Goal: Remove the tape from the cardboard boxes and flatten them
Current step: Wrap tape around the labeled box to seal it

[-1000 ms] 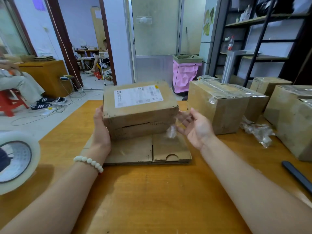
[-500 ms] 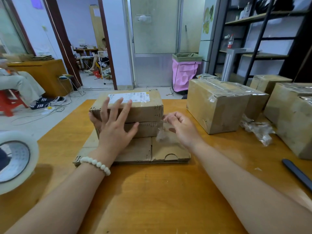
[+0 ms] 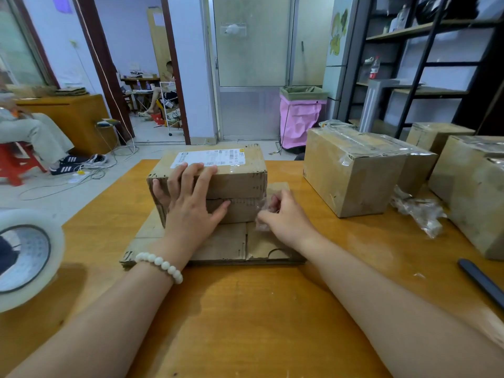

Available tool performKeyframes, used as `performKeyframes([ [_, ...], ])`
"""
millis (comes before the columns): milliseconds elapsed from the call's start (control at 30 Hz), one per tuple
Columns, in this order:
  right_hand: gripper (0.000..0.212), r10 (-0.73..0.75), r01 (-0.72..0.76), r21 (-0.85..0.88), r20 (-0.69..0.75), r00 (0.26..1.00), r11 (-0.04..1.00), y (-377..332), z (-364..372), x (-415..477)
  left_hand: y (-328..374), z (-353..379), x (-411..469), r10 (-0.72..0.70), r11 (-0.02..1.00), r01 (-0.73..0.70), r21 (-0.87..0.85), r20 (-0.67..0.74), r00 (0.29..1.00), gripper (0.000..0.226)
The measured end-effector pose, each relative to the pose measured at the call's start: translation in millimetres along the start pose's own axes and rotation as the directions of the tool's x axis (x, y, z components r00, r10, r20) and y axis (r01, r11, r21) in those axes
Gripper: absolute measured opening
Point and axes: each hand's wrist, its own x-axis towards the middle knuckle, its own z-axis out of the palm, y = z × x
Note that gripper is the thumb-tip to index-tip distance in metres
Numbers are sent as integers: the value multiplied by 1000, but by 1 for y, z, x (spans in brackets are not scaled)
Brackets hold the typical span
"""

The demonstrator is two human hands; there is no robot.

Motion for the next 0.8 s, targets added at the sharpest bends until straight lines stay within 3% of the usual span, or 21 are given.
performKeyframes([
  [100, 25, 22, -21, 18, -34, 999, 1000, -2, 2, -2, 4, 0, -1, 22, 1000, -22, -9, -20, 1000, 64],
  [267, 44, -78, 76, -35, -64, 995, 996, 1, 10, -8, 7, 0, -1, 12, 1000, -12, -11, -23, 1000, 63],
  [467, 61, -71, 82, -138, 83, 994, 987, -3, 1, -13, 8, 0, -2, 14, 1000, -15, -19, -26, 1000, 63],
  [533, 58, -73, 88, -152, 99, 992, 984, -3, 1, -13, 8, 0, -2, 19, 1000, -19, -21, -31, 999, 66],
  [667, 32, -82, 78, -114, -28, 996, 990, 1, 0, -7, 8, 1, -2, 0, 999, 0, -39, -1, 1000, 65],
  [800, 40, -53, 27, -192, -132, 990, 981, 4, 2, -2, 10, 0, -1, 11, 1000, -11, -15, -24, 1000, 62],
])
